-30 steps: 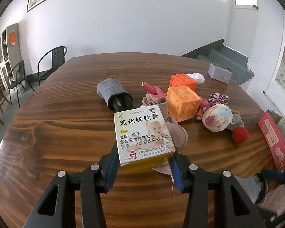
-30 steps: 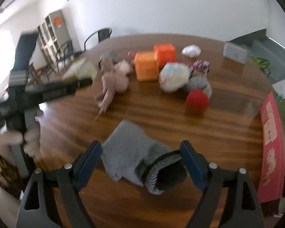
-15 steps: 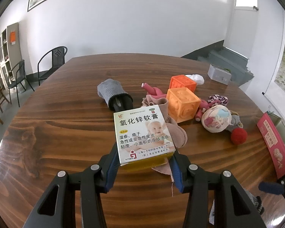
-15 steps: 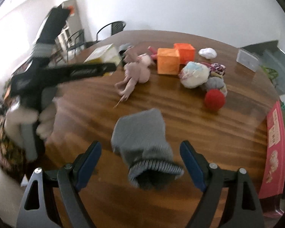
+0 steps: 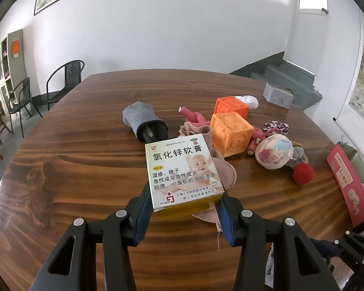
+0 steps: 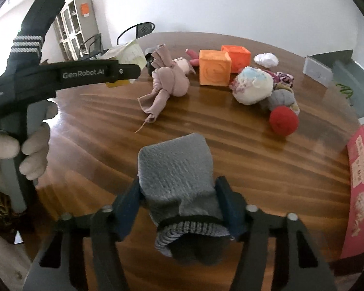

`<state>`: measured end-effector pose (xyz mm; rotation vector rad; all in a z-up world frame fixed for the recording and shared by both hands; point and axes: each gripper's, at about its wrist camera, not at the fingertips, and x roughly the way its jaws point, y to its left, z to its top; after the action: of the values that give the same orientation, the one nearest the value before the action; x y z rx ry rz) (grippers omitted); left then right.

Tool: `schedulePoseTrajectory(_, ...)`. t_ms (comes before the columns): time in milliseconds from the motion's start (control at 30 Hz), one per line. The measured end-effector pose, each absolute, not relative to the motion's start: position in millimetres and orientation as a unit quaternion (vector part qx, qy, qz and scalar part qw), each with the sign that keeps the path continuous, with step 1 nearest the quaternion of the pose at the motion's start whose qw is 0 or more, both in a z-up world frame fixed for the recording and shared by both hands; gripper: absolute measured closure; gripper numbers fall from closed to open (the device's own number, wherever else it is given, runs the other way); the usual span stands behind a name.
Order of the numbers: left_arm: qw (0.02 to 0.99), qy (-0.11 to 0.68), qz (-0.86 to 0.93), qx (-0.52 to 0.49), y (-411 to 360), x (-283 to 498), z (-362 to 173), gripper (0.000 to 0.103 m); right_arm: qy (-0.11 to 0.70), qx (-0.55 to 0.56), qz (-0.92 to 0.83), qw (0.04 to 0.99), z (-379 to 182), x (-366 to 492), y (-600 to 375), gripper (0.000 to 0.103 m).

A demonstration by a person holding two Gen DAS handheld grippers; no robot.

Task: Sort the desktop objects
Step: 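Carry the grey sock and medicine box to the grey bin and release them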

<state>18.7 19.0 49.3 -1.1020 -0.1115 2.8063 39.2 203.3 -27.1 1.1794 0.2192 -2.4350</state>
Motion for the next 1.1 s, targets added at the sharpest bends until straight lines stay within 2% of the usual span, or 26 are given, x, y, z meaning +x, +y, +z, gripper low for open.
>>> schedulePoseTrajectory(167,0.063,-0.034,0.929,-0.364,21,20,49,0.053,0.029,0.418,-0.884,0.207,-18,37,220,0.061)
schedulePoseTrajectory(333,0.068,-0.032,0.929,-0.363,28,23,52,0.053,-0.025,0.395,-0.898,0.193,2,38,248,0.065)
schedulePoseTrajectory(500,0.081,-0.025,0.93,-0.358,44,27,60,0.053,-0.055,0.343,-0.925,0.155,37,50,284,0.065)
schedulePoseTrajectory(667,0.1,-0.011,0.93,-0.353,69,33,68,0.053,-0.081,0.296,-0.949,0.073,67,57,342,0.065)
schedulePoseTrajectory(967,0.139,0.015,0.928,-0.345,121,43,84,0.053,-0.143,0.279,-0.948,-0.052,73,39,446,0.064)
schedulePoseTrajectory(1067,0.152,0.024,0.927,-0.343,138,46,89,0.053,-0.177,0.296,-0.937,-0.051,61,29,466,0.052)
schedulePoseTrajectory(1100,0.156,0.027,0.926,-0.342,144,47,90,0.053,-0.187,0.3,-0.935,-0.042,57,27,469,0.051)
